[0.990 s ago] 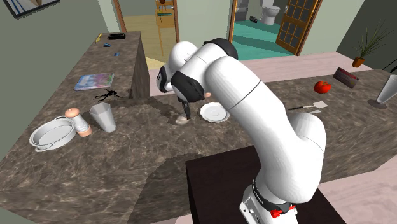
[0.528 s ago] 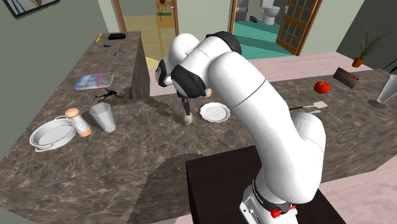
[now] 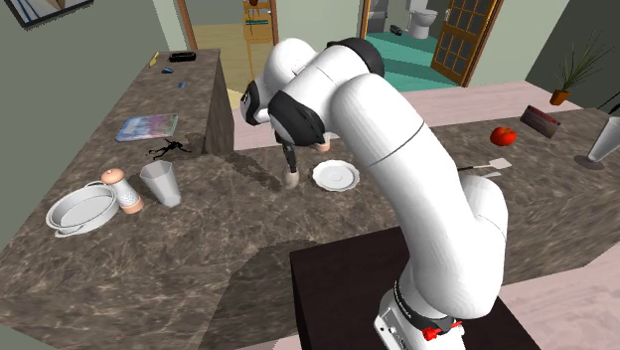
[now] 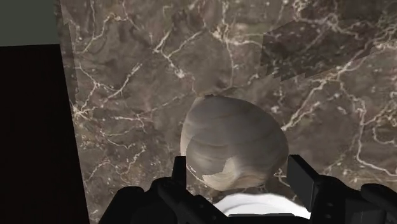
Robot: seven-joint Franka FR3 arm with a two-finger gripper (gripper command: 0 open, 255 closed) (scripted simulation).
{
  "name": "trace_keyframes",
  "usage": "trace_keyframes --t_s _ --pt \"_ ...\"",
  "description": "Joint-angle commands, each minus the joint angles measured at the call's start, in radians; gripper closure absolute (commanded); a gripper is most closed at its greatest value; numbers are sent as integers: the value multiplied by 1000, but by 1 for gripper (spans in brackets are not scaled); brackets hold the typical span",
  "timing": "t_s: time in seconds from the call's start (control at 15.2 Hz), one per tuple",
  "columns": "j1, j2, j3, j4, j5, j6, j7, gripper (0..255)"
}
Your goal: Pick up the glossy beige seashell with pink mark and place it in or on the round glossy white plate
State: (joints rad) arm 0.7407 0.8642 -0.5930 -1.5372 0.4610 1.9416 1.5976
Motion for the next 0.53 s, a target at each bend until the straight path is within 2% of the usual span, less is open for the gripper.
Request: trace_keyframes --t_s 0.0,0.46 --pt "-9 -17 -12 -12 -8 -6 -18 255" --pt "-106 -31 -50 -46 -27 9 -148 255"
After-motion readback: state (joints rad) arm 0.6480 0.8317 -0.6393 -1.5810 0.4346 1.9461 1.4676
